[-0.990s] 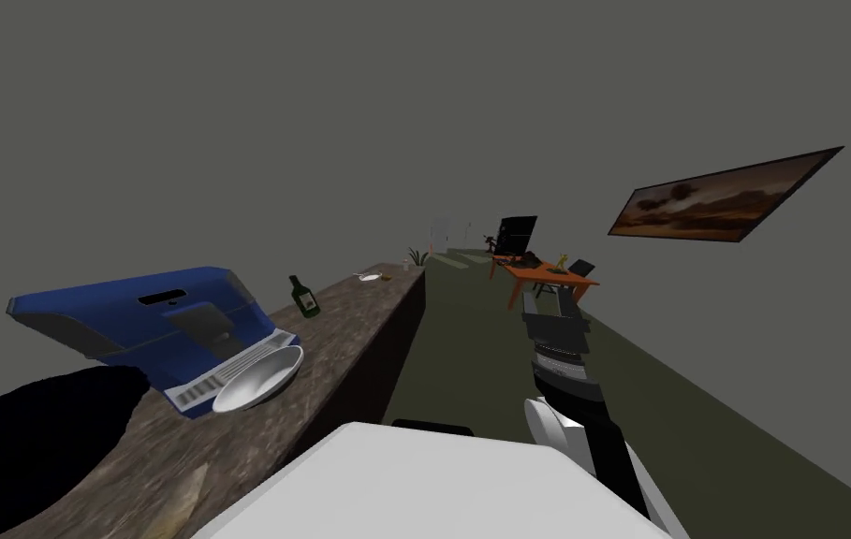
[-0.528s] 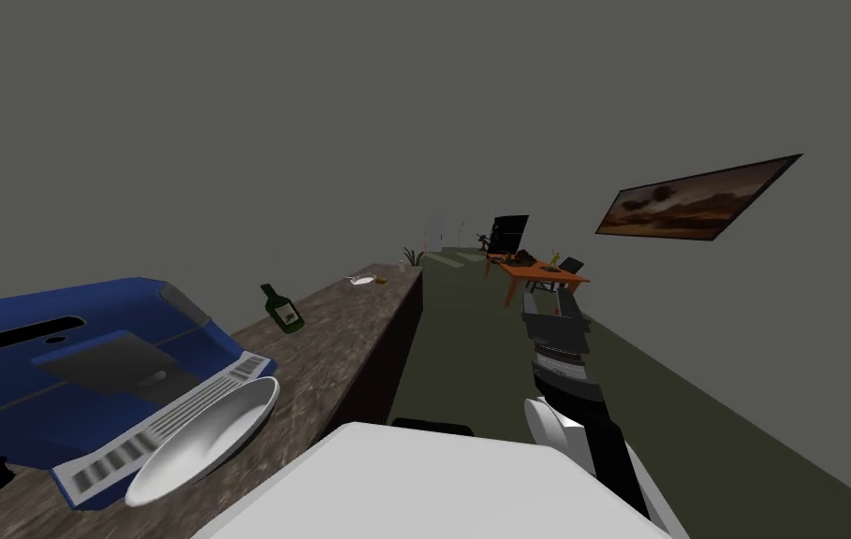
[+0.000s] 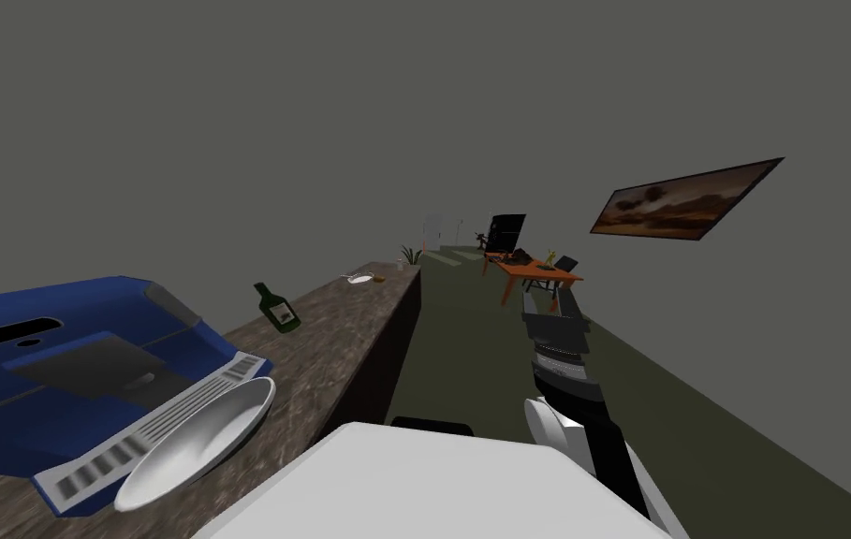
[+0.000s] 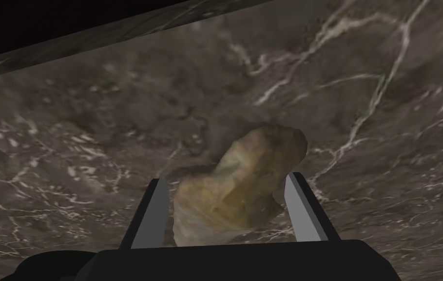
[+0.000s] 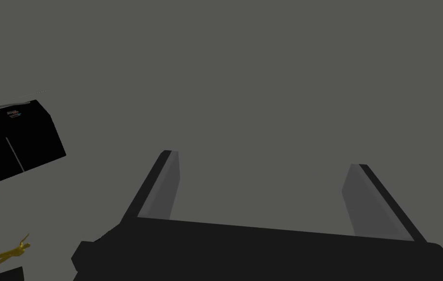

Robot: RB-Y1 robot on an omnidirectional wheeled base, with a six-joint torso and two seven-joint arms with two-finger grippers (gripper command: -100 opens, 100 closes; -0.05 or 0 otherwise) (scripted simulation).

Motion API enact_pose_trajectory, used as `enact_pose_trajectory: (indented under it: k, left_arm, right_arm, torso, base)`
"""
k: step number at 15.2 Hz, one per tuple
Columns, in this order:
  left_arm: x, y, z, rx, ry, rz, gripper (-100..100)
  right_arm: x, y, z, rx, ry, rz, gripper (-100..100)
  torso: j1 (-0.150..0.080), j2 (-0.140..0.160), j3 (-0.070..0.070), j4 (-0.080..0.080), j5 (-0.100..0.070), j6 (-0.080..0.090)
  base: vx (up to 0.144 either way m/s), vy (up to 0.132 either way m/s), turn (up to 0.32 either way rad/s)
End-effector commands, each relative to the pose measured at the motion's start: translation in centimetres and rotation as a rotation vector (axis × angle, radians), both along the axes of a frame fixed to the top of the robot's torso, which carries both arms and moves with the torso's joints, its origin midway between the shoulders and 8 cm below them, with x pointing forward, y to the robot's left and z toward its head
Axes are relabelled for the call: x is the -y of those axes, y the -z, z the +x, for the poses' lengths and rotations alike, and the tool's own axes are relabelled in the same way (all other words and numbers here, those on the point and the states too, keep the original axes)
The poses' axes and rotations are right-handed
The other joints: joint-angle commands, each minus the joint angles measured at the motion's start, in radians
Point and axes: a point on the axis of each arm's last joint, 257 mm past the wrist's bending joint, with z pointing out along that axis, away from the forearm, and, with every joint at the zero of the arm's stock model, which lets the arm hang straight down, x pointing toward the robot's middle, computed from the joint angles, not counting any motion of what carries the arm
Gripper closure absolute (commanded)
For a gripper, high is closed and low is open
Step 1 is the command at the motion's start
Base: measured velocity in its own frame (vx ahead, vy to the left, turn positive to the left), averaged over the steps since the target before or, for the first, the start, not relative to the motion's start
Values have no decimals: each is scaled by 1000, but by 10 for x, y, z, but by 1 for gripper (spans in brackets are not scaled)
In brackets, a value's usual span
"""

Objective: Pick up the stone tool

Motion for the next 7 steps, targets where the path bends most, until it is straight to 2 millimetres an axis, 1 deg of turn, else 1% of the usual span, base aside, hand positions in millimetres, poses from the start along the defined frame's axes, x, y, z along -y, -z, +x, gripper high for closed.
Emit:
enact_pose_trajectory:
  k: [1, 2, 3, 6, 7]
  left_arm:
    - [0, 0, 0, 0, 0, 0, 100]
    - [0, 0, 0, 0, 0, 0, 100]
    - [3, -7, 0, -7, 1, -3, 100]
    - [8, -18, 1, -17, 10, -7, 100]
    - [6, -14, -1, -11, 5, -5, 100]
  right_arm:
    - [0, 0, 0, 0, 0, 0, 0]
    - [0, 0, 0, 0, 0, 0, 0]
    - [0, 0, 0, 0, 0, 0, 0]
    - [0, 0, 0, 0, 0, 0, 0]
    - [0, 0, 0, 0, 0, 0, 0]
  torso:
    - [0, 0, 0, 0, 0, 0]
    - [0, 0, 0, 0, 0, 0]
    - [0, 0, 0, 0, 0, 0]
    - [0, -3, -2, -1, -1, 0]
    - [0, -3, -2, -1, -1, 0]
  base:
    - [0, 0, 0]
    - [0, 0, 0]
    - [15, 6, 60]
    - [37, 15, 64]
    - [21, 10, 20]
